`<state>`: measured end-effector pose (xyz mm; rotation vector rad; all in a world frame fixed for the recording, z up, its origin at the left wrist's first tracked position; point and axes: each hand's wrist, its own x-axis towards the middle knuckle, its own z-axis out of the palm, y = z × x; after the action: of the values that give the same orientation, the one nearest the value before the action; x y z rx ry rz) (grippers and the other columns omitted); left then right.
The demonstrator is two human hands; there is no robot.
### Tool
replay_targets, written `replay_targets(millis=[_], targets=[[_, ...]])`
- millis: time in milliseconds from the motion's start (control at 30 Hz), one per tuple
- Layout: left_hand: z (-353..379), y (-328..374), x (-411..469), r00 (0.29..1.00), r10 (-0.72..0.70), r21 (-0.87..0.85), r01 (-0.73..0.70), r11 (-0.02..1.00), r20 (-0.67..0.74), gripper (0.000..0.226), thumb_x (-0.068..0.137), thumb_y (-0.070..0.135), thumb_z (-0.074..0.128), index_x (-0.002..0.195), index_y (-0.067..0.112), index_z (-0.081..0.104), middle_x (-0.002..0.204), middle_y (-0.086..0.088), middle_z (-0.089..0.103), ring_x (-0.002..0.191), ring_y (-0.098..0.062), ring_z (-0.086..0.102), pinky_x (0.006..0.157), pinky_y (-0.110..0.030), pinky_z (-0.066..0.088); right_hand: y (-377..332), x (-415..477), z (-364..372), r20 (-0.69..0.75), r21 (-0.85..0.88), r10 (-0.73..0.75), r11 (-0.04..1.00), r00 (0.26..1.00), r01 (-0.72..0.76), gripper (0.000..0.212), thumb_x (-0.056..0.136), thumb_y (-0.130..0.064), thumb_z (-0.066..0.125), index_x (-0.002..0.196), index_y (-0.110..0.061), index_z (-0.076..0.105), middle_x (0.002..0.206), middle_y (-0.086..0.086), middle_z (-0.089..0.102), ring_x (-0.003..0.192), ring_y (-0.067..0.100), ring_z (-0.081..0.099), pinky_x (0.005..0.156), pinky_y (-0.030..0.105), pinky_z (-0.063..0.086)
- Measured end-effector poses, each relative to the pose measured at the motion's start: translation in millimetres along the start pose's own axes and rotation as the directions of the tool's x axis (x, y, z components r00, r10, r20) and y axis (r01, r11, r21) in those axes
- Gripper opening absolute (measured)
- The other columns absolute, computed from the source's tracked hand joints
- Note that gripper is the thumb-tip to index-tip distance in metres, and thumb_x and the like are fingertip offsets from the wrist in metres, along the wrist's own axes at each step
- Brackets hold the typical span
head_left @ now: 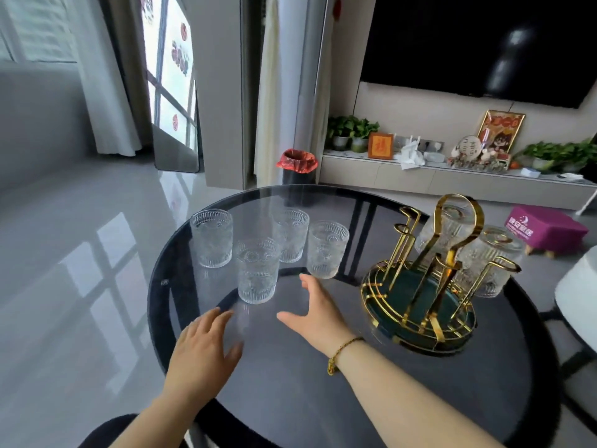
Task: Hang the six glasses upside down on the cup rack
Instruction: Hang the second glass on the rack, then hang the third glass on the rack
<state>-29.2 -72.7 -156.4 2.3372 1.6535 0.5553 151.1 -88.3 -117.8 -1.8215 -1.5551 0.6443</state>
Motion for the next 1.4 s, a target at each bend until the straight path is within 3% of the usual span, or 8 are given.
replay_targets(millis=[100,367,667,800,1067,1133,1233,1400], targets=[[8,-2,3,1.000,0.013,0.066,-0.014,0.998,0.005,0.049,0.090,0.042,0.039,0.134,0.023,0.032,0.147,0.002,0.032,0.138,-0.017,0.022,0.115,-0.034,0.014,-7,17,20,0.001,0.045,0.034,0.998,0.999,-0.034,0.087,0.071,-0.035,0.068,0.136,-0.017,0.013,0.144,0.008,0.028,0.131,0.021,0.026,0.105,0.031,0.026],[13,-5,5,1.000,0.004,0.076,-0.006,0.997,0.018,0.048,0.090,0.044,0.036,0.133,0.024,0.032,0.147,0.003,0.031,0.138,-0.016,0.020,0.114,-0.035,0.013,-14,56,50,-0.002,0.210,0.058,0.976,0.998,-0.056,0.106,0.065,-0.031,0.074,0.138,-0.018,0.000,0.146,0.009,0.024,0.132,0.019,0.027,0.104,0.025,0.024],[13,-6,5,0.999,0.006,0.023,-0.006,1.000,-0.037,0.044,0.085,0.037,0.051,0.124,0.016,0.048,0.138,-0.007,0.047,0.133,-0.026,0.035,0.111,-0.042,0.024,-6,68,65,-0.068,0.250,0.070,0.967,0.995,-0.051,0.072,0.062,-0.031,0.074,0.119,-0.016,0.031,0.130,0.002,0.046,0.117,0.019,0.044,0.089,0.024,0.034],[17,-11,5,1.000,0.007,0.054,-0.006,0.998,-0.019,0.046,0.088,0.043,0.041,0.129,0.022,0.039,0.144,0.001,0.037,0.136,-0.019,0.026,0.113,-0.036,0.017,-8,54,58,-0.098,0.261,0.053,0.965,0.994,-0.026,0.067,0.061,-0.029,0.075,0.114,-0.021,0.035,0.113,-0.009,0.048,0.108,0.012,0.048,0.082,0.021,0.034],[11,-10,5,1.000,-0.016,0.052,0.015,0.999,0.020,0.047,0.088,0.042,0.044,0.130,0.024,0.037,0.144,0.002,0.036,0.136,-0.018,0.025,0.112,-0.035,0.017,-14,-2,-13,-0.103,0.204,-0.044,0.977,0.994,0.065,0.074,0.056,-0.036,0.075,0.116,-0.028,0.032,0.119,-0.007,0.047,0.109,0.011,0.045,0.089,0.027,0.040],[8,-9,6,0.998,-0.032,0.049,0.030,0.998,0.050,0.047,0.088,0.040,0.045,0.131,0.023,0.037,0.144,0.001,0.036,0.136,-0.019,0.026,0.112,-0.036,0.018,-14,-21,-41,-0.095,0.176,-0.079,0.980,0.992,0.095,0.073,0.056,-0.036,0.075,0.112,-0.034,0.030,0.112,-0.015,0.046,0.104,0.007,0.047,0.084,0.020,0.043],[0,5,8,0.998,-0.013,0.004,0.013,1.000,0.069,0.046,0.089,0.035,0.047,0.131,0.019,0.036,0.144,-0.003,0.037,0.133,-0.023,0.030,0.110,-0.038,0.022,-11,-53,-91,-0.086,0.141,-0.117,0.982,0.989,0.128,0.069,0.053,-0.036,0.076,0.099,-0.049,0.027,0.103,-0.030,0.039,0.095,-0.006,0.045,0.062,0.001,0.040],[-19,79,24,0.966,0.257,-0.185,-0.258,0.948,-0.027,0.045,0.088,0.025,0.052,0.130,0.015,0.039,0.142,-0.006,0.040,0.129,-0.027,0.037,0.107,-0.036,0.027,-3,-97,-168,-0.180,0.062,-0.069,0.995,0.981,0.081,0.063,0.042,-0.039,0.073,0.091,-0.051,0.036,0.105,-0.027,0.045,0.098,-0.011,0.044,0.072,0.011,0.037]])
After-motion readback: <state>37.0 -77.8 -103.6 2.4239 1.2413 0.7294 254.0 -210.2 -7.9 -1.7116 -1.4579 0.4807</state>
